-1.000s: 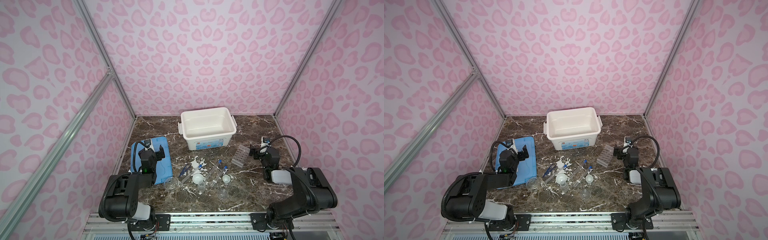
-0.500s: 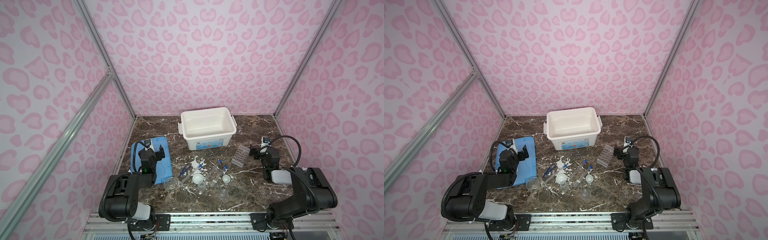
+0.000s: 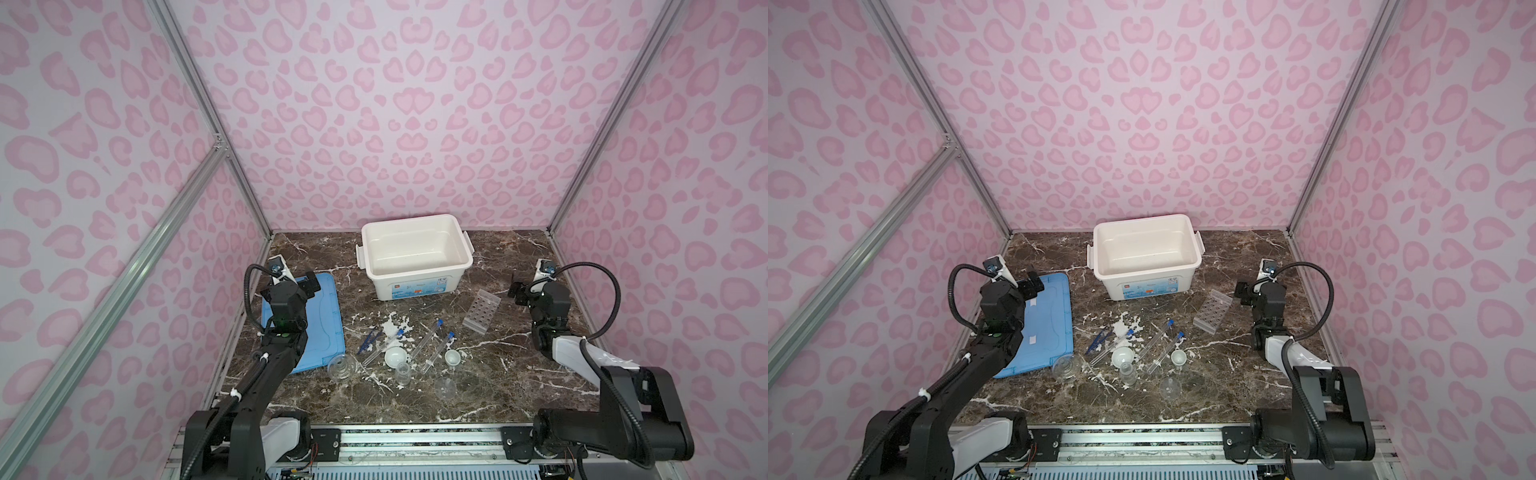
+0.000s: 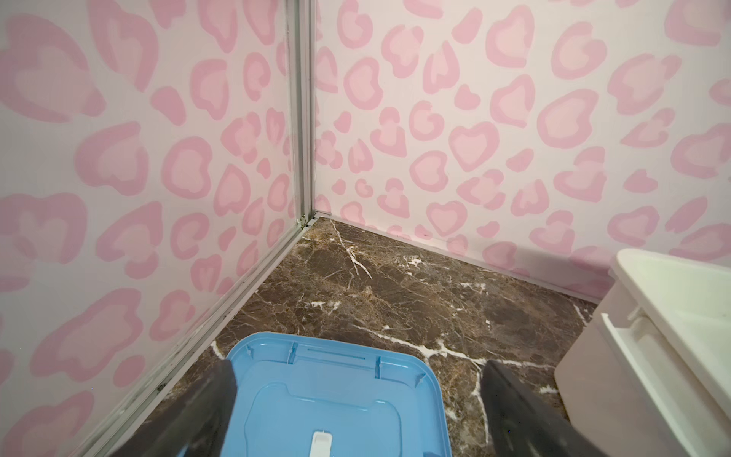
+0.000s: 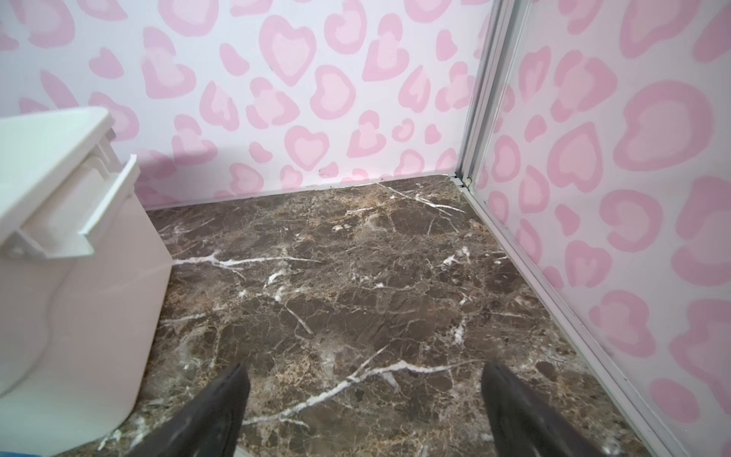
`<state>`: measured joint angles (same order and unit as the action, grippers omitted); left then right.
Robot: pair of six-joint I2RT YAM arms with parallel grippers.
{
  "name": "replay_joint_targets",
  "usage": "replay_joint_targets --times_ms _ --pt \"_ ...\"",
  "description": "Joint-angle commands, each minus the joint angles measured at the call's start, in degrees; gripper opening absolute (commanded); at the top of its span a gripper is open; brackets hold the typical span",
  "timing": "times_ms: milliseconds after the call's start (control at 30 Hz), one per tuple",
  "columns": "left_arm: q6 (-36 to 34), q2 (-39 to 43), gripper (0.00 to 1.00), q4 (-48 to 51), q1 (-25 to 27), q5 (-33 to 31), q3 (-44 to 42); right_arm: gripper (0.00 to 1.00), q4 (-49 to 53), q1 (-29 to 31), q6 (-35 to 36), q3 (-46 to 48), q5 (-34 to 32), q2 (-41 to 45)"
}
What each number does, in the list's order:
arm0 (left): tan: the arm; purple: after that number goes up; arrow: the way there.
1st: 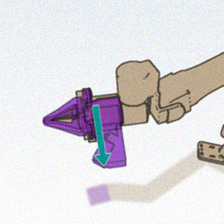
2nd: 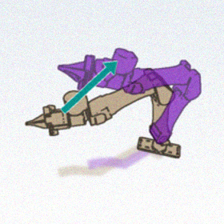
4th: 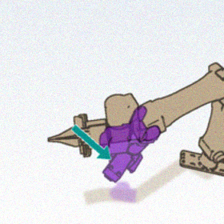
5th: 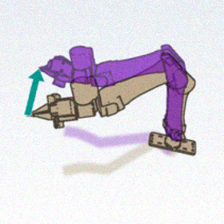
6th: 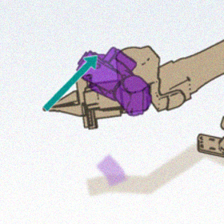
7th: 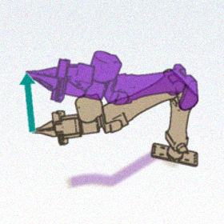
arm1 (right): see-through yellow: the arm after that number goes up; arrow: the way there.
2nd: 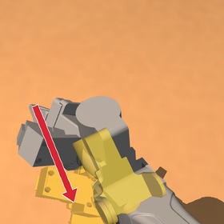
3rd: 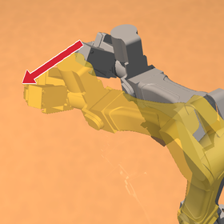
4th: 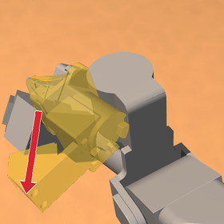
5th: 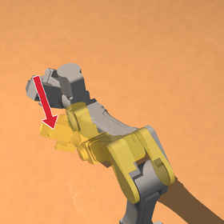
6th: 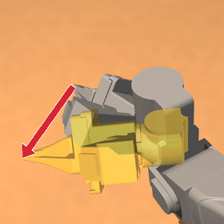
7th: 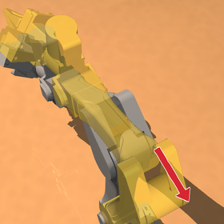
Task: Organize the chemistry lab equipment
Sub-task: 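Reach the left gripper down to a blue-capped test tube while right arm advances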
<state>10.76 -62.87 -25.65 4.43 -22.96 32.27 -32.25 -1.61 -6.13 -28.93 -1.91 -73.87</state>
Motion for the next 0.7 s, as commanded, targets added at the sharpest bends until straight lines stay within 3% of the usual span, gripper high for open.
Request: replay_joint_targets --times_ms 0,300,667 --pt "2.4 3.9 0.97 9.9 3.7 -8.3 1.0 0.89 14.4 0.3 -4.6 -1.0 0.2 3.3" --pt "9.1 9.8 0.97 19.4 15.7 -7.4 -1.1 0.88 22.3 6.3 -9.4 -1.1 4.3 11.1" --pt "7.6 8.7 0.97 30.9 29.9 -9.4 1.4 0.85 24.9 12.8 -10.5 0.7 6.0 12.2"
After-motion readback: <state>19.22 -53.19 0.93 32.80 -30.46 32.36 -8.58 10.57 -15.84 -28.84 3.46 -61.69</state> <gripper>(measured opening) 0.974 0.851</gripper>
